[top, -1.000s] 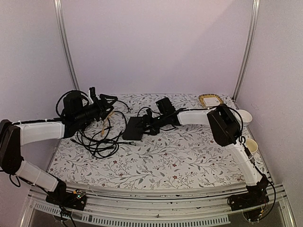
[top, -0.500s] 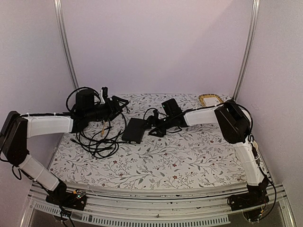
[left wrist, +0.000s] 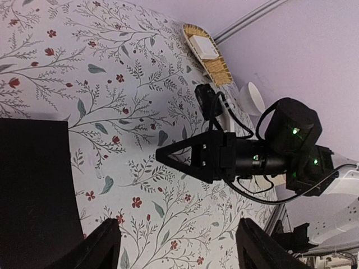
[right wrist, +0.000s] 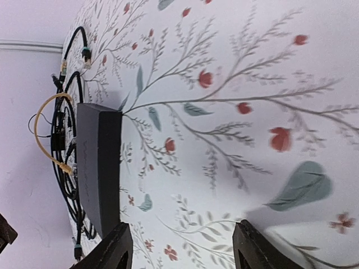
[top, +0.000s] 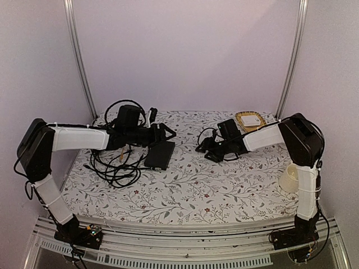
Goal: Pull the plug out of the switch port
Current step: Move the switch port to the center of the board, then move the switch port to the corner of the board.
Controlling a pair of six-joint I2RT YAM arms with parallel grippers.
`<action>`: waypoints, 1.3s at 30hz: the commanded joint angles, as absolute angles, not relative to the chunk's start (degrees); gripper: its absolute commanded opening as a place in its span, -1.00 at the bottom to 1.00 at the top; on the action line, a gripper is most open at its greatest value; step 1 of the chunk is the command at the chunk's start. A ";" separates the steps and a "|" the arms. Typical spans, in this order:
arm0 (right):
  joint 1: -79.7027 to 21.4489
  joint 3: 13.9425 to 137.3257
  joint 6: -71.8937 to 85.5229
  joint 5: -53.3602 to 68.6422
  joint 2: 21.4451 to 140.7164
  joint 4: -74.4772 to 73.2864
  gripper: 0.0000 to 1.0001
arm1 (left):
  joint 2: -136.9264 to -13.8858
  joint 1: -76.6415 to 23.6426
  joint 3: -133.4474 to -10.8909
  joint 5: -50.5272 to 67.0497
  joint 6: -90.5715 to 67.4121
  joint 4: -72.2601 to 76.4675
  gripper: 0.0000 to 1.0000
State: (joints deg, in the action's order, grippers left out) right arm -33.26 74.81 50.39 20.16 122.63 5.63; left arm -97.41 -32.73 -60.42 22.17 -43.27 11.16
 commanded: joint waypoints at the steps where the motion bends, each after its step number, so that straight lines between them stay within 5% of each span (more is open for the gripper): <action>1: -31.02 69.73 48.78 12.44 117.21 4.93 0.20 | -101.82 -37.61 -66.42 17.04 -33.55 0.04 0.45; 25: -30.23 65.46 38.33 5.18 108.41 3.09 0.14 | -123.28 -42.20 -81.92 -24.47 -28.26 -21.65 0.50; 39: -30.24 66.97 37.62 5.39 109.18 1.12 0.15 | -126.61 -33.19 -88.29 -24.06 -27.92 -19.69 0.50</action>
State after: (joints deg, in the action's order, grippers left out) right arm -30.26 65.93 38.54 6.13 110.30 2.52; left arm -124.60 -36.58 -85.10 -22.63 -28.42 -18.94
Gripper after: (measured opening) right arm 0.576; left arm 0.749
